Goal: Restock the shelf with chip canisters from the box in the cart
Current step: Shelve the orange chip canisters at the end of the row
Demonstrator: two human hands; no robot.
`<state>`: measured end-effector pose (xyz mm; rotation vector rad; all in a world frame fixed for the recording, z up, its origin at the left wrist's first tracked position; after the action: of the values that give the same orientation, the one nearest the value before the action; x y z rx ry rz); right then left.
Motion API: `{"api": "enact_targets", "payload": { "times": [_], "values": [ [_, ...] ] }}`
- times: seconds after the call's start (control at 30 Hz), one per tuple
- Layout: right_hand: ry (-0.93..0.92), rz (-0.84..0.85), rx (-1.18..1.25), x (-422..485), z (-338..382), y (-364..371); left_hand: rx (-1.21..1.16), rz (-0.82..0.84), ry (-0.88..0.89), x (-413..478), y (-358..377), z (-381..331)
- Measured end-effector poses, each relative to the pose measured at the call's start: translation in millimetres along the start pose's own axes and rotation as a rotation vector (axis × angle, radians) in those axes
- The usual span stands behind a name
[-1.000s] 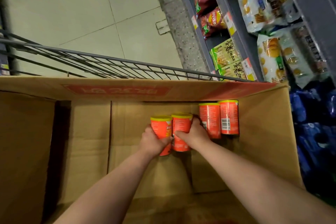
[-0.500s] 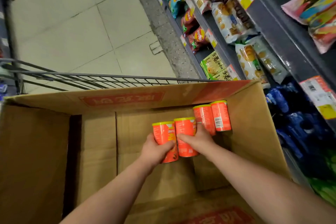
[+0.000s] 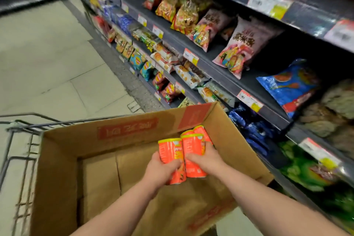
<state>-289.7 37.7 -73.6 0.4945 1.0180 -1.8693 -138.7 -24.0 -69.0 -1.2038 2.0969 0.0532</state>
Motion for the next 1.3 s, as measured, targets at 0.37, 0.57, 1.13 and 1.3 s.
{"api": "enact_targets", "payload": {
  "times": [0.37, 0.57, 1.13, 1.3],
  "values": [
    [-0.052, -0.338, 0.137, -114.6, -23.7, -40.5, -0.033, 0.243, 0.290, -68.5, 14.0, -23.4],
    [-0.051, -0.470, 0.260, -167.8, -61.3, -69.2, 0.028, 0.364, 0.388, -107.3, 49.8, -36.7],
    [0.135, -0.848, 0.511, -362.9, -279.6, -146.3, 0.217, 0.806, 0.526, -304.4, 232.8, -4.9],
    [0.176, -0.945, 0.610, -437.2, -365.7, -157.3, 0.302, 0.929, 0.578, -389.2, 292.9, 24.8]
  ]
}}
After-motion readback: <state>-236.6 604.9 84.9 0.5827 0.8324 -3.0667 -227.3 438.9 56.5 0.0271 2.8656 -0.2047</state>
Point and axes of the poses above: each hand's wrist, its own x-axis towards the middle knuckle, its own y-axis out of the palm, z = x × y, the point moved 1 cm from there along x, towards the middle knuckle, and after that the axes turned 4 degrees about y, right-handed, at the moved point
